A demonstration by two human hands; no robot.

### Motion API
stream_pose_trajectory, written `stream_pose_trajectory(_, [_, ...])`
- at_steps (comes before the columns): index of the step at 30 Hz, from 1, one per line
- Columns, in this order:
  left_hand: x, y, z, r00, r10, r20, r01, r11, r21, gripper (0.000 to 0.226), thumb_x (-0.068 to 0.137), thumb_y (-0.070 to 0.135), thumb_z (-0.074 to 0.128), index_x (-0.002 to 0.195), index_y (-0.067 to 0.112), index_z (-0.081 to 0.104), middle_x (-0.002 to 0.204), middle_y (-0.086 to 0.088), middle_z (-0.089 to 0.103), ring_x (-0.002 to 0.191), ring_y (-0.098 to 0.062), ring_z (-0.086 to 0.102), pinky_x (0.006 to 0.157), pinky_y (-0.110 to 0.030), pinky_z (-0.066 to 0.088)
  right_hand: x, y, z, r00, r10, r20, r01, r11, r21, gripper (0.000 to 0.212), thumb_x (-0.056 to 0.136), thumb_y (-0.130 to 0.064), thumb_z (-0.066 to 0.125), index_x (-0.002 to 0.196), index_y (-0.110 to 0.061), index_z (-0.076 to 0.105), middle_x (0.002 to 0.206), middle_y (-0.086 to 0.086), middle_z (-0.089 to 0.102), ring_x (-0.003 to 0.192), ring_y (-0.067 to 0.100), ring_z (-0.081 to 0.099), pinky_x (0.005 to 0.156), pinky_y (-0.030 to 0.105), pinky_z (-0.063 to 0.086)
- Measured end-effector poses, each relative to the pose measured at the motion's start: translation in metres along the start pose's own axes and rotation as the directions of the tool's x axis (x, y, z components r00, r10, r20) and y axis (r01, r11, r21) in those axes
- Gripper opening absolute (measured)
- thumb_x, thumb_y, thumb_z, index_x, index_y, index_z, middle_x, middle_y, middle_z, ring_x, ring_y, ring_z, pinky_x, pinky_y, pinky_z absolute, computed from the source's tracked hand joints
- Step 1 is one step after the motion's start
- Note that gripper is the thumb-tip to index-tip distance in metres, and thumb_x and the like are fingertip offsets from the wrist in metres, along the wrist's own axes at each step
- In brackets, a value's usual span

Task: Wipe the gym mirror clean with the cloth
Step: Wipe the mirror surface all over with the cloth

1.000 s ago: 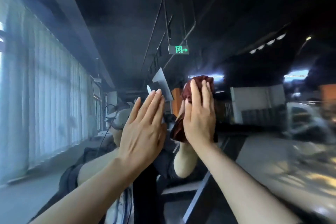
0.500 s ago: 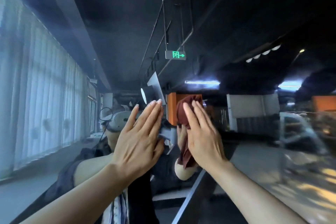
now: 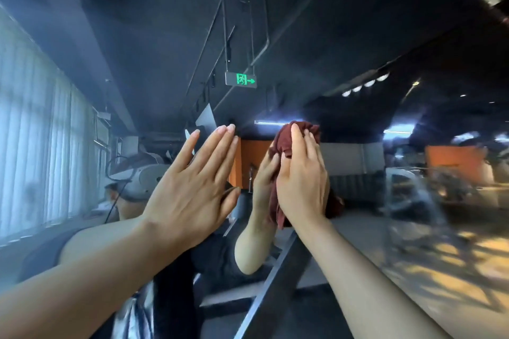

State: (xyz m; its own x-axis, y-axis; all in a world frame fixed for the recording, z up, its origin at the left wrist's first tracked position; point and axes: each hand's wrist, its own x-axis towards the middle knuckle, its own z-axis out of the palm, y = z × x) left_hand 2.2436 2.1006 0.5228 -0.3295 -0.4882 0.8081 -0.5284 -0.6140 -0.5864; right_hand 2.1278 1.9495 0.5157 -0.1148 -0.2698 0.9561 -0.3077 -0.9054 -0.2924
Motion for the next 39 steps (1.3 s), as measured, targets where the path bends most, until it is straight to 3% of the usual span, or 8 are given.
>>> stream_pose_trajectory(3, [-0.002,0.0,0.001,1.0,-0.001,-0.007,0.001,1.0,-0.023,0.073,0.101,0.046,0.028,0.154,-0.004,0.021,0.164,-0.02,0.013,0.154,-0.029,0.011,0.124,-0.051,0.009,-0.047,-0.012,0.007,0.983,-0.166,-0.082,0.165,0.986,-0.021,0.051,0.096,-0.019,0.041,0.144,-0.005,0.05,0.146,0.019,0.052,0.137,0.033,0.047,0.113,0.045,0.041])
stream_pose_trajectory(7, [-0.002,0.0,0.0,1.0,0.002,-0.012,-0.003,0.999,-0.035,0.073,0.101,0.046,0.025,0.154,-0.004,0.023,0.163,-0.021,0.015,0.153,-0.03,0.012,0.124,-0.051,0.01,-0.059,0.024,0.009,0.925,-0.379,0.006,0.379,0.925,0.022,0.05,0.106,-0.032,0.034,0.152,-0.013,0.037,0.155,0.014,0.043,0.147,0.026,0.033,0.123,0.042,0.02])
stream_pose_trajectory(11, [-0.002,-0.001,0.001,1.0,0.009,-0.026,-0.011,0.999,-0.047,0.074,0.1,0.046,0.028,0.154,-0.004,0.022,0.164,-0.022,0.014,0.153,-0.03,0.011,0.123,-0.053,0.013,0.019,0.022,0.019,0.959,0.215,-0.186,-0.176,0.963,0.205,0.051,0.105,-0.029,0.035,0.153,-0.011,0.038,0.157,0.019,0.036,0.149,0.034,0.029,0.12,0.041,0.022])
stream_pose_trajectory(13, [-0.002,0.0,0.001,0.999,0.0,-0.041,-0.003,0.997,-0.081,0.073,0.101,0.045,0.029,0.153,-0.005,0.023,0.163,-0.022,0.015,0.153,-0.031,0.015,0.123,-0.053,0.015,0.047,0.004,0.023,0.94,0.28,-0.195,-0.237,0.947,0.217,0.05,0.106,-0.024,0.039,0.154,-0.01,0.036,0.158,0.02,0.034,0.149,0.034,0.026,0.12,0.042,0.023])
stream_pose_trajectory(22, [-0.009,-0.02,-0.028,0.982,-0.111,-0.152,-0.01,0.773,-0.634,0.076,0.077,0.018,0.046,0.147,-0.005,0.034,0.158,-0.014,0.027,0.151,-0.025,0.022,0.122,-0.037,0.022,-0.001,-0.046,0.031,0.88,-0.475,-0.031,0.473,0.865,0.17,0.054,0.101,-0.029,0.039,0.154,-0.018,0.038,0.161,0.012,0.032,0.152,0.025,0.023,0.123,0.04,0.022])
stream_pose_trajectory(30, [0.007,-0.074,-0.036,0.997,0.003,-0.079,-0.019,0.979,-0.202,0.061,0.088,0.032,0.045,0.135,-0.004,0.057,0.146,-0.017,0.051,0.144,-0.026,0.036,0.122,-0.037,0.017,0.063,-0.044,0.035,0.978,0.116,-0.176,-0.074,0.971,0.228,0.058,0.098,-0.03,0.029,0.151,-0.012,0.042,0.158,0.018,0.035,0.15,0.033,0.025,0.122,0.046,0.024])
stream_pose_trajectory(36, [0.015,-0.085,-0.019,0.992,-0.094,-0.08,0.085,0.99,-0.113,0.069,0.092,0.04,0.041,0.148,-0.001,0.041,0.159,-0.014,0.034,0.15,-0.023,0.023,0.12,-0.046,0.017,0.029,-0.08,0.039,0.895,-0.438,-0.084,0.446,0.874,0.195,0.054,0.1,-0.027,0.037,0.154,-0.021,0.037,0.16,0.009,0.035,0.151,0.021,0.026,0.121,0.032,0.019])
stream_pose_trajectory(39, [0.013,-0.083,-0.016,0.993,-0.074,-0.086,0.07,0.996,-0.056,0.069,0.095,0.041,0.039,0.149,-0.001,0.039,0.16,-0.015,0.031,0.15,-0.026,0.025,0.119,-0.049,0.018,0.053,-0.044,0.036,0.983,-0.056,-0.177,0.096,0.969,0.228,0.057,0.098,-0.032,0.033,0.152,-0.016,0.042,0.158,0.015,0.037,0.149,0.028,0.029,0.121,0.04,0.024])
